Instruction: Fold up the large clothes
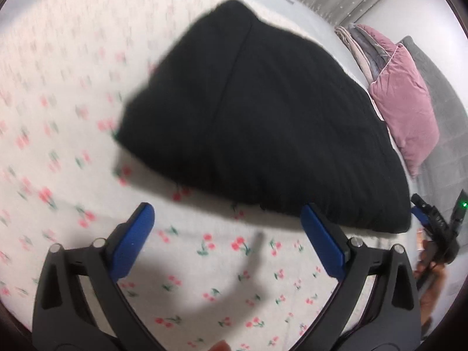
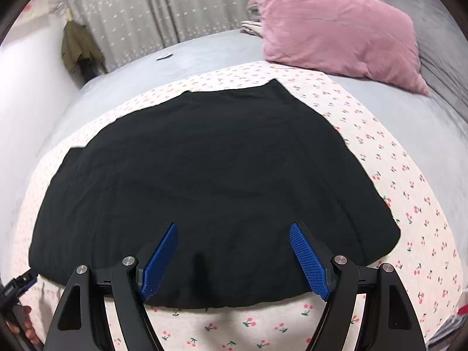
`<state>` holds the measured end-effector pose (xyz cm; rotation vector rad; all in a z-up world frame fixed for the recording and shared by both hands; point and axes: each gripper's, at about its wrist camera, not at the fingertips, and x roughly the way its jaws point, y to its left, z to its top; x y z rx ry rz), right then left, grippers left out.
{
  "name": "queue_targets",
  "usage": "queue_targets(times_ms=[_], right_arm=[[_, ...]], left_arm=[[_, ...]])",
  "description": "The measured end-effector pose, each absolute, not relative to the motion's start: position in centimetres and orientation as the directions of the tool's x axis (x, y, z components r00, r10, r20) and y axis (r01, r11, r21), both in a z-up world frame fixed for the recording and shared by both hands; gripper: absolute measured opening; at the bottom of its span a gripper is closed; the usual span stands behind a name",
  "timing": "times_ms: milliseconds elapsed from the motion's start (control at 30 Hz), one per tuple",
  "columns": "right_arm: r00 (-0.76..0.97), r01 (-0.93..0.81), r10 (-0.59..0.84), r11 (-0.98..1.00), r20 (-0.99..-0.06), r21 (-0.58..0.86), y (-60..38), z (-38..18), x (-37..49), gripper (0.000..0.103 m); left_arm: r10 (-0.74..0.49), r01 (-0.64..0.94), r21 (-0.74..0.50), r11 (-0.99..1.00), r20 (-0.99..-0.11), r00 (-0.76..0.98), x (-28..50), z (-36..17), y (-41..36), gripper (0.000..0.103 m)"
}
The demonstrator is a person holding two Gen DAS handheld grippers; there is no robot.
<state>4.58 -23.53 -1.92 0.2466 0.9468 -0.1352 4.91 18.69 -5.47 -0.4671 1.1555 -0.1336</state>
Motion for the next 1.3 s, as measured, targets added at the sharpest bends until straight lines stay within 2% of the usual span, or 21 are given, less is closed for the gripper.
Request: queue_targets(times_ms=[133,467,967,1000,1033,1133,1233,1300], right_arm=[[0.584,0.201,0.004,0.968,-0.812,0.149,-22.6,-1.9,4.8,0.080],[0.566,0.176,0.027,0.972,-0.824,0.153,-21.2,-2.8,5.9,0.080],[0.547,0.178,0.021,0.974,-0.837,0.141,-20.9,-3.6,6.6,0.080],[0.546,0.179,0.020,0.974,-0.837,0.139,-20.9,-3.6,6.6,0.080],[0.545,0.180,0.017,0.974,-0.838,0.137,-20.8,-3.6,6.6,0.080],[0.545,0.183,0.009,0.975,-0.839,0.130,-20.6,-3.6,6.6,0.080],[0.545,0.186,0.003,0.975,-0.838,0.125,-20.5,-3.6,6.7,0.080],[0.547,0.189,0.002,0.974,-0.837,0.126,-20.3,-3.6,6.7,0.080]], left_arm=[[-0.344,-0.114,-0.434,0.894,-0.825,0.448,4.6,-5.2,17.8,0.100],[-0.448,-0.140,-0.598,0.789,-0.716,0.535,5.5,-6.0,16.8,0.100],[-0.368,-0.146,-0.608,0.781,-0.636,0.678,8.4,-6.2,17.9,0.098],[-0.357,-0.155,-0.606,0.780,-0.635,0.684,8.6,-6.2,18.0,0.090],[-0.342,-0.170,-0.601,0.781,-0.639,0.689,8.8,-6.2,18.3,0.076],[-0.342,-0.206,-0.626,0.752,-0.638,0.690,9.4,-6.6,19.4,0.051],[-0.348,-0.193,-0.634,0.749,-0.624,0.699,9.4,-5.8,19.5,0.033],[-0.336,-0.156,-0.615,0.773,-0.605,0.722,9.0,-4.5,19.1,0.028]])
